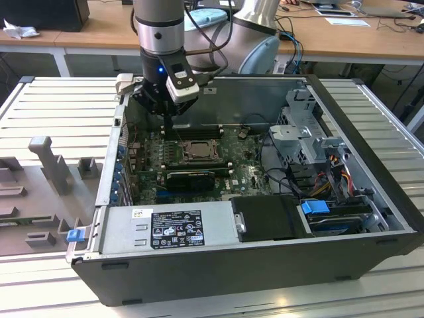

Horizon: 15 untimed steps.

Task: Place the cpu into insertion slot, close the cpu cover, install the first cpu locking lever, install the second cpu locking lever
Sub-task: 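Install the first cpu locking lever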

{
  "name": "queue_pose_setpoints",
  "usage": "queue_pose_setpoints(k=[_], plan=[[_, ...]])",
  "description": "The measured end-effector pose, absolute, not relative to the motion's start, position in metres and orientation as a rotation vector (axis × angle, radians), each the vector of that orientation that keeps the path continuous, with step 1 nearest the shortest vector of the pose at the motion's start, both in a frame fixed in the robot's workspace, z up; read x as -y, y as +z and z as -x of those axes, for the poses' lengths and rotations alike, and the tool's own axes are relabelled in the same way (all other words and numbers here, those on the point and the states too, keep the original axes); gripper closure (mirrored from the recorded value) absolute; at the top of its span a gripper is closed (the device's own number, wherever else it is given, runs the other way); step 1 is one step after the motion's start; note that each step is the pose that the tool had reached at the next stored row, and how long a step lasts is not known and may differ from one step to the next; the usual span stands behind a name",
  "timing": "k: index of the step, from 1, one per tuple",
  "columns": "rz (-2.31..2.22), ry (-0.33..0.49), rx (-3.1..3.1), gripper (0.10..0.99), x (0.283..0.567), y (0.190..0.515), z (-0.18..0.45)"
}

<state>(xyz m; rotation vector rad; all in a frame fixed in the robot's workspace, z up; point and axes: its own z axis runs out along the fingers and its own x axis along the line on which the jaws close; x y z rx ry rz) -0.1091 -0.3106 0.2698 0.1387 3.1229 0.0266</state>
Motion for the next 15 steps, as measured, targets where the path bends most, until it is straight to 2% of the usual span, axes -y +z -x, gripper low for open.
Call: queue_pose_setpoints(k=[15], plan=[[-0.042,0.032,-3.126,0.980,0.282,0.258,0.106]])
